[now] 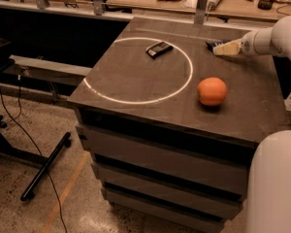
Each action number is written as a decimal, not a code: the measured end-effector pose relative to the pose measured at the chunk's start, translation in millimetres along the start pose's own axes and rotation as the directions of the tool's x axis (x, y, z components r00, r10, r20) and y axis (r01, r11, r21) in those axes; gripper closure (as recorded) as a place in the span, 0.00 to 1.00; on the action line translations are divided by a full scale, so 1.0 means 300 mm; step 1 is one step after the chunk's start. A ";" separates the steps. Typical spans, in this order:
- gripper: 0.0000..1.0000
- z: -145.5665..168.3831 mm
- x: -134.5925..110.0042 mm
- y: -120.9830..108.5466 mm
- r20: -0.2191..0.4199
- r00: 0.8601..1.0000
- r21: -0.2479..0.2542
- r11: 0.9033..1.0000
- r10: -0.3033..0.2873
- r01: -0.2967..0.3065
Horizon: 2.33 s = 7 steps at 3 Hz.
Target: Pick rxbar blueberry
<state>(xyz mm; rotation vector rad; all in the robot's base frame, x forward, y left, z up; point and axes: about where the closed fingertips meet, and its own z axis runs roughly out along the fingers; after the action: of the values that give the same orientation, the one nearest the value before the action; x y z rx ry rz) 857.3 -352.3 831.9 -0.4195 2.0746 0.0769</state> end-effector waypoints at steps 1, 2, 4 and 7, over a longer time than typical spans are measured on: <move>1.00 0.000 0.000 0.000 0.000 1.000 0.000 1.000 0.000 0.000; 1.00 -0.002 -0.003 0.000 0.000 1.000 0.000 1.000 0.000 0.000; 1.00 -0.007 -0.012 -0.001 0.000 1.000 0.000 1.000 0.000 0.000; 0.74 -0.173 -0.141 0.107 0.114 0.966 -0.077 0.967 -0.234 0.244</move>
Offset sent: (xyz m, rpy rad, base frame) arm -0.0422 0.0254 0.0867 -0.1109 -0.1798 0.2061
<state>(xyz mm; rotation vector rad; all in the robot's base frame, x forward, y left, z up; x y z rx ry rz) 823.6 -322.6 890.9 -0.7045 1.9090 0.0475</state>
